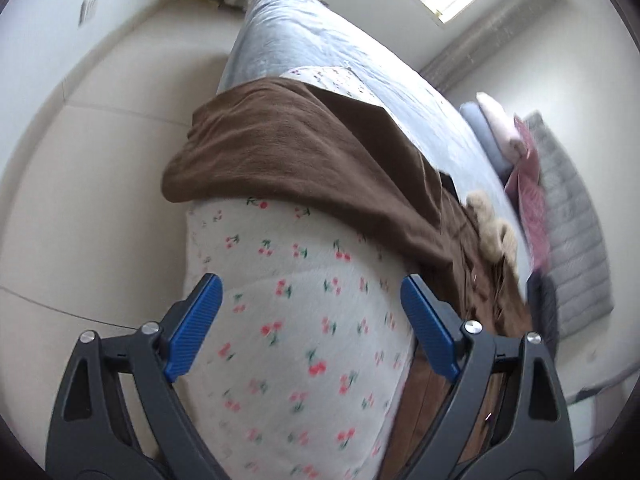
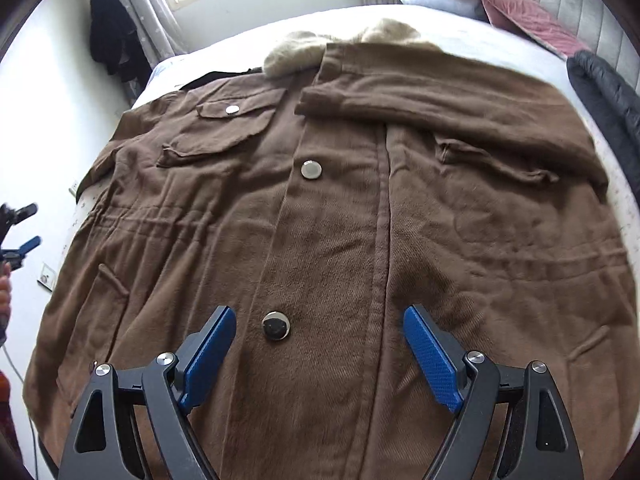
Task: Fold large clothes
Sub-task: 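Smooth the brown jacket flat with both grippers open, then grasp the jacket sleeve with the left gripper and fold it across the body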
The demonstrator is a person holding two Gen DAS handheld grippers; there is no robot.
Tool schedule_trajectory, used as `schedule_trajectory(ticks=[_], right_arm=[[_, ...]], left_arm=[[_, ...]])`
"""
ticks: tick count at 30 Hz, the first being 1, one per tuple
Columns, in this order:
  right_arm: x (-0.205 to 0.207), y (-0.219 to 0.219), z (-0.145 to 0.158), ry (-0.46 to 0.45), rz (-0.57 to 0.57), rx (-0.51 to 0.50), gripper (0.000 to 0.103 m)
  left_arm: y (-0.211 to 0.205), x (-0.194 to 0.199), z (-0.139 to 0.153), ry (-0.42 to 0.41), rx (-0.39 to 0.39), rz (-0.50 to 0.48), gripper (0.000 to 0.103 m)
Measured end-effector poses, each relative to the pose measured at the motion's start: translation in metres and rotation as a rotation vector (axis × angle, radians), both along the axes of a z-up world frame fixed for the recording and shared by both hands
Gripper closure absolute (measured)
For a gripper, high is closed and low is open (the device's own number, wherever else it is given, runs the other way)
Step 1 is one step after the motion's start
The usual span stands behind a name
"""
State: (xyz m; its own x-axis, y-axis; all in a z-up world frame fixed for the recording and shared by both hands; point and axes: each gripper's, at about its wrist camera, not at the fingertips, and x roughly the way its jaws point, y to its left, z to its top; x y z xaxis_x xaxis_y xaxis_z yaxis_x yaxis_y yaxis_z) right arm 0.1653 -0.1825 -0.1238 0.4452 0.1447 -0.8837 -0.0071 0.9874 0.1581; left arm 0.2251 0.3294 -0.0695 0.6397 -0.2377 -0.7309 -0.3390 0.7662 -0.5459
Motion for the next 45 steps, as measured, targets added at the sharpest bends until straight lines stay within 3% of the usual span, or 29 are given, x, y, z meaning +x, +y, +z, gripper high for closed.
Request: schedule_trajectory(ticks=[4,7,12,15,16,17,19,22,26,31,34,39,45], right_arm=[[-0.001,0.000,-0.003,-0.012,0.023,-0.007,0.016],[-0.002,0.001,-0.004,-0.017,0.036,-0.014,0.016],[-0.001,0.002,-0.006,-0.027,0.051,-0.028,0.015],[-0.002,0.002,-0.007,-0.031,0.058,-0.036,0.014],[-0.002,0.003,-0.007,-0.032,0.062,-0.039,0.013],[-0.002,0.003,-0.008,-0.034,0.067,-0.044,0.013],[-0.002,0.004,-0.008,-0.035,0.074,-0.050,0.012],[-0.002,0.003,-0.008,-0.036,0.076,-0.048,0.012],[-0.002,0.004,-0.008,-0.038,0.074,-0.052,0.011],[-0.003,0.003,-0.006,-0.035,0.063,-0.036,0.011],[-0.003,-0.002,-0.002,-0.035,0.041,0.002,0.011],[-0.006,-0.013,0.007,-0.050,0.002,0.047,0.011],[-0.009,-0.032,0.016,-0.071,-0.064,0.069,0.011]], left_arm=[[0.017,0.026,-0.032,0.002,-0.166,0.126,0.014],[0.027,0.039,-0.047,-0.002,-0.192,0.219,0.018],[0.046,0.058,-0.079,0.010,-0.312,0.360,0.028],[0.059,0.061,-0.093,-0.006,-0.392,0.462,0.046],[0.062,0.061,-0.093,-0.014,-0.404,0.487,0.059],[0.063,0.062,-0.090,-0.014,-0.387,0.503,0.077],[0.063,0.065,-0.075,-0.029,-0.324,0.501,0.090],[0.053,0.065,-0.037,-0.091,-0.187,0.479,0.092],[0.012,0.069,0.038,-0.231,0.068,0.366,0.093],[-0.068,0.078,0.113,-0.391,0.263,0.140,0.094],[-0.132,0.089,0.138,-0.446,0.361,-0.038,0.094],[-0.234,0.113,0.136,-0.439,0.419,-0.333,0.094],[-0.324,0.122,0.074,-0.283,0.441,-0.664,0.093]])
